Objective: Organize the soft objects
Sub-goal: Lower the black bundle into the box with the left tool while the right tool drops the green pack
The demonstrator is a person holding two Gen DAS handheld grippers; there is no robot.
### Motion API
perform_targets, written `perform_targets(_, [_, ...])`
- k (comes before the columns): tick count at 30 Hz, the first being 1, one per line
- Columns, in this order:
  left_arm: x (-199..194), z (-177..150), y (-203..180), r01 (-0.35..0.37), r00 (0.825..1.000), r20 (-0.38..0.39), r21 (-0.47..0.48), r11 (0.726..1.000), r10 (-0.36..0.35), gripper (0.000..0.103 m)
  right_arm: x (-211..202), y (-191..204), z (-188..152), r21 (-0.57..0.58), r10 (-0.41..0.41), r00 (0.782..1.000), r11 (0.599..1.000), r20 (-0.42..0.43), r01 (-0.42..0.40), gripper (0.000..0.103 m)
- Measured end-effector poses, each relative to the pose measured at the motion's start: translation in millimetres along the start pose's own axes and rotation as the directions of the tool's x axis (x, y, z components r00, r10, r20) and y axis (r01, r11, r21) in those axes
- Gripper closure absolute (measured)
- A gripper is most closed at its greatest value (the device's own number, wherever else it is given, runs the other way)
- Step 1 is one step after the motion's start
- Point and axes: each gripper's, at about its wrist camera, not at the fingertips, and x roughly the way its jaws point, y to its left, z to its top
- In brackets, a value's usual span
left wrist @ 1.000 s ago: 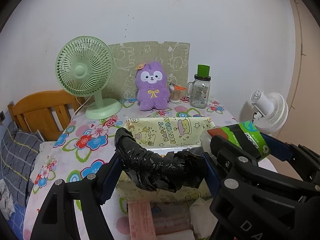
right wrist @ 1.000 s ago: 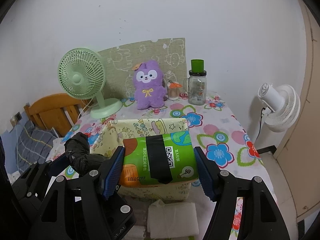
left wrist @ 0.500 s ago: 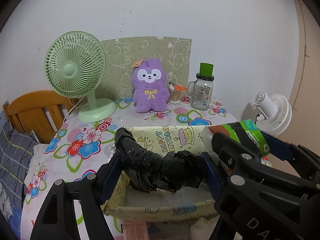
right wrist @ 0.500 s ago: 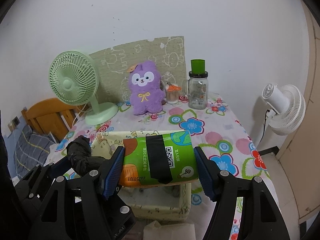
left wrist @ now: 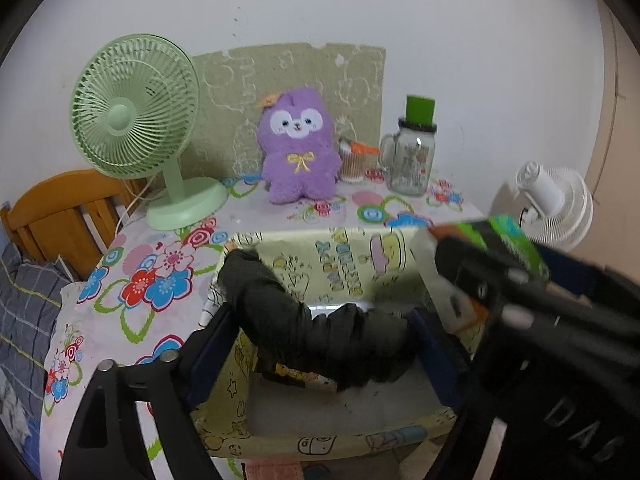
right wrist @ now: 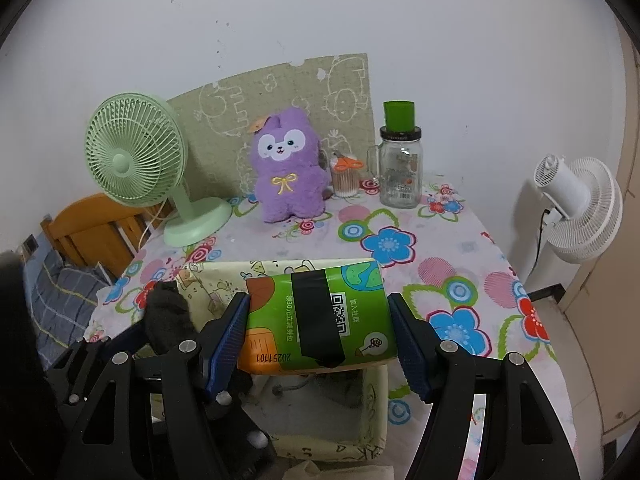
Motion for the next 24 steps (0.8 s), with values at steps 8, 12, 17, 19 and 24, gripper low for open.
perform_targets(8, [2.5, -7.2, 4.2, 0.028, 0.999, -0.023, 0.01, 1.0, -0.027, 0.0, 12.0, 4.4, -0.6, -0.014, 0.03, 0.999, 0.999, -0.02, -0.031, 0.031])
perform_targets(12, [3.8, -10.3, 4.9, 0.038, 0.998, -0.044, 0.017, 0.999, -0.038, 0.0, 18.8, 7.2, -3.3, -0.023, 0.033, 0.999, 0.999, -0.038, -0.034, 0.031])
perform_targets(17, [2.4, -13.3, 5.7, 0.013, 0.999, -0.045, 0.026, 1.0, -0.012, 0.0, 24.8, 11.7, -8.3, -0.034, 0.045, 0.997, 0.998, -0.066, -0.048, 0.028])
perform_targets(19, [2.1, -14.1, 9.2, 0.013, 0.999, -0.051, 0.016, 1.0, -0.012, 0.0, 24.8, 13.9, -9.3, -0.04, 0.049, 0.996, 0.998, -0.069, -0.051, 0.023])
perform_targets(24, [-2.9, -15.4, 10.5, 0.022, 0.999, -0.044, 0.012, 1.0, -0.021, 0.0, 18.8, 18.7, -11.5, -0.046, 0.038, 0.997, 0.998, -0.064, -0.041, 0.02])
